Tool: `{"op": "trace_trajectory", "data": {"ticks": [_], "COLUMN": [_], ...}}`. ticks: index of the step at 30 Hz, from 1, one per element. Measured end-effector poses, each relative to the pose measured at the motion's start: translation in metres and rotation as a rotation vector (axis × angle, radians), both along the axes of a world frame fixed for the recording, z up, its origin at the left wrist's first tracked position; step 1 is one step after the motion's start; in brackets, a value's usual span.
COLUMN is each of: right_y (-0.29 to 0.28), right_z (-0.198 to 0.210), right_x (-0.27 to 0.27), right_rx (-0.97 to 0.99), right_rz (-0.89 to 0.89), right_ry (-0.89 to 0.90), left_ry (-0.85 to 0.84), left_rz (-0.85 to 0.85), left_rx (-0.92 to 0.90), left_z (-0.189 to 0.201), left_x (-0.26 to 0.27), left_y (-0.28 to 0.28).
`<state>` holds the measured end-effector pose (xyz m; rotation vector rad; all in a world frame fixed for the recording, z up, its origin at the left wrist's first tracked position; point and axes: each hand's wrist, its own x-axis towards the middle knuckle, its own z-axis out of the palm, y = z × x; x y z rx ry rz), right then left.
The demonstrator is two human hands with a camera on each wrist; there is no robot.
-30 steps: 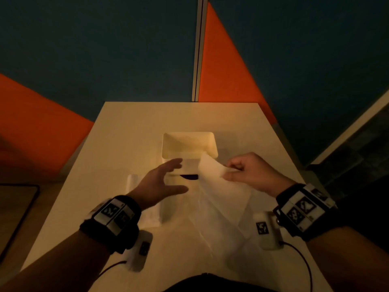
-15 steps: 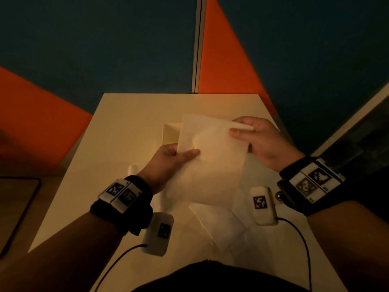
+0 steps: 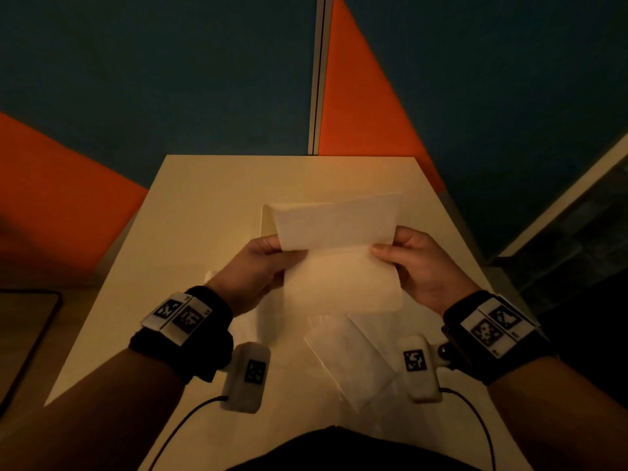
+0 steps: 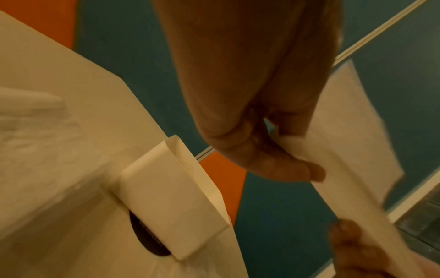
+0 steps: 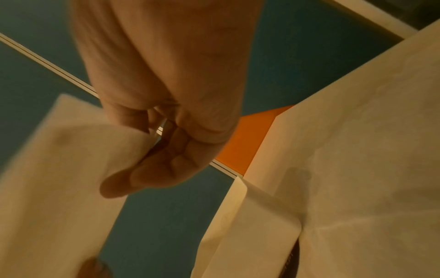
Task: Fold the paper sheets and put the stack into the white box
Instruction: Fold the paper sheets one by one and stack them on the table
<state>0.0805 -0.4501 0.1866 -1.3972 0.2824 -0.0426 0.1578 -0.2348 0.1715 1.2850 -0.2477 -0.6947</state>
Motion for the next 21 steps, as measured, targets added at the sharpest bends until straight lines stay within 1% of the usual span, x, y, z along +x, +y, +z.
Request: {"op": "trace_trajectory", "data": {"ticks": [2, 5, 7, 10, 14, 17, 19, 21], "right_y": [-0.004, -0.008, -0.009, -0.004, 0.006, 0.015, 0.017, 0.012], "right_z": [0.004, 0.012, 0.017, 0.026, 0.036, 0.041, 0.041, 0.034], "right_x": [-0.001, 0.0, 0.001, 0.005, 0.014, 0.019, 0.022, 0.024], "right_rx": [-0.008, -0.127, -0.217, -0.373, -0.5, -0.596, -0.542, -0.436], "right_rz": [0.012, 0.048, 0.095, 0.196, 0.368, 0.498, 0.513, 0.437], "right_ry": [-0.013, 0.001, -0.005, -0.029, -0.019, -0.025, -0.03, 0.003], "left_ry": [0.039, 0.047, 0.064, 0.032, -0.055, -0.089, -0.103, -0.095], "left_rz": [-0.143, -0.402, -0.481, -0.516, -0.555, -0.57, -0.532, -0.422], "left_rx": [0.001, 0.006, -0.005, 0.034, 0.159, 0.182, 0.175, 0.166], "left_z": [0.002, 0.006, 0.009, 0.015, 0.017, 0.018, 0.019, 0.017], "left_x": [0.005, 0.013, 0.014, 0.012, 0.008, 0.003, 0.0, -0.001], "left_y": [0.012, 0.028, 0.032, 0.027, 0.012, 0.001, -0.002, 0.0]}}
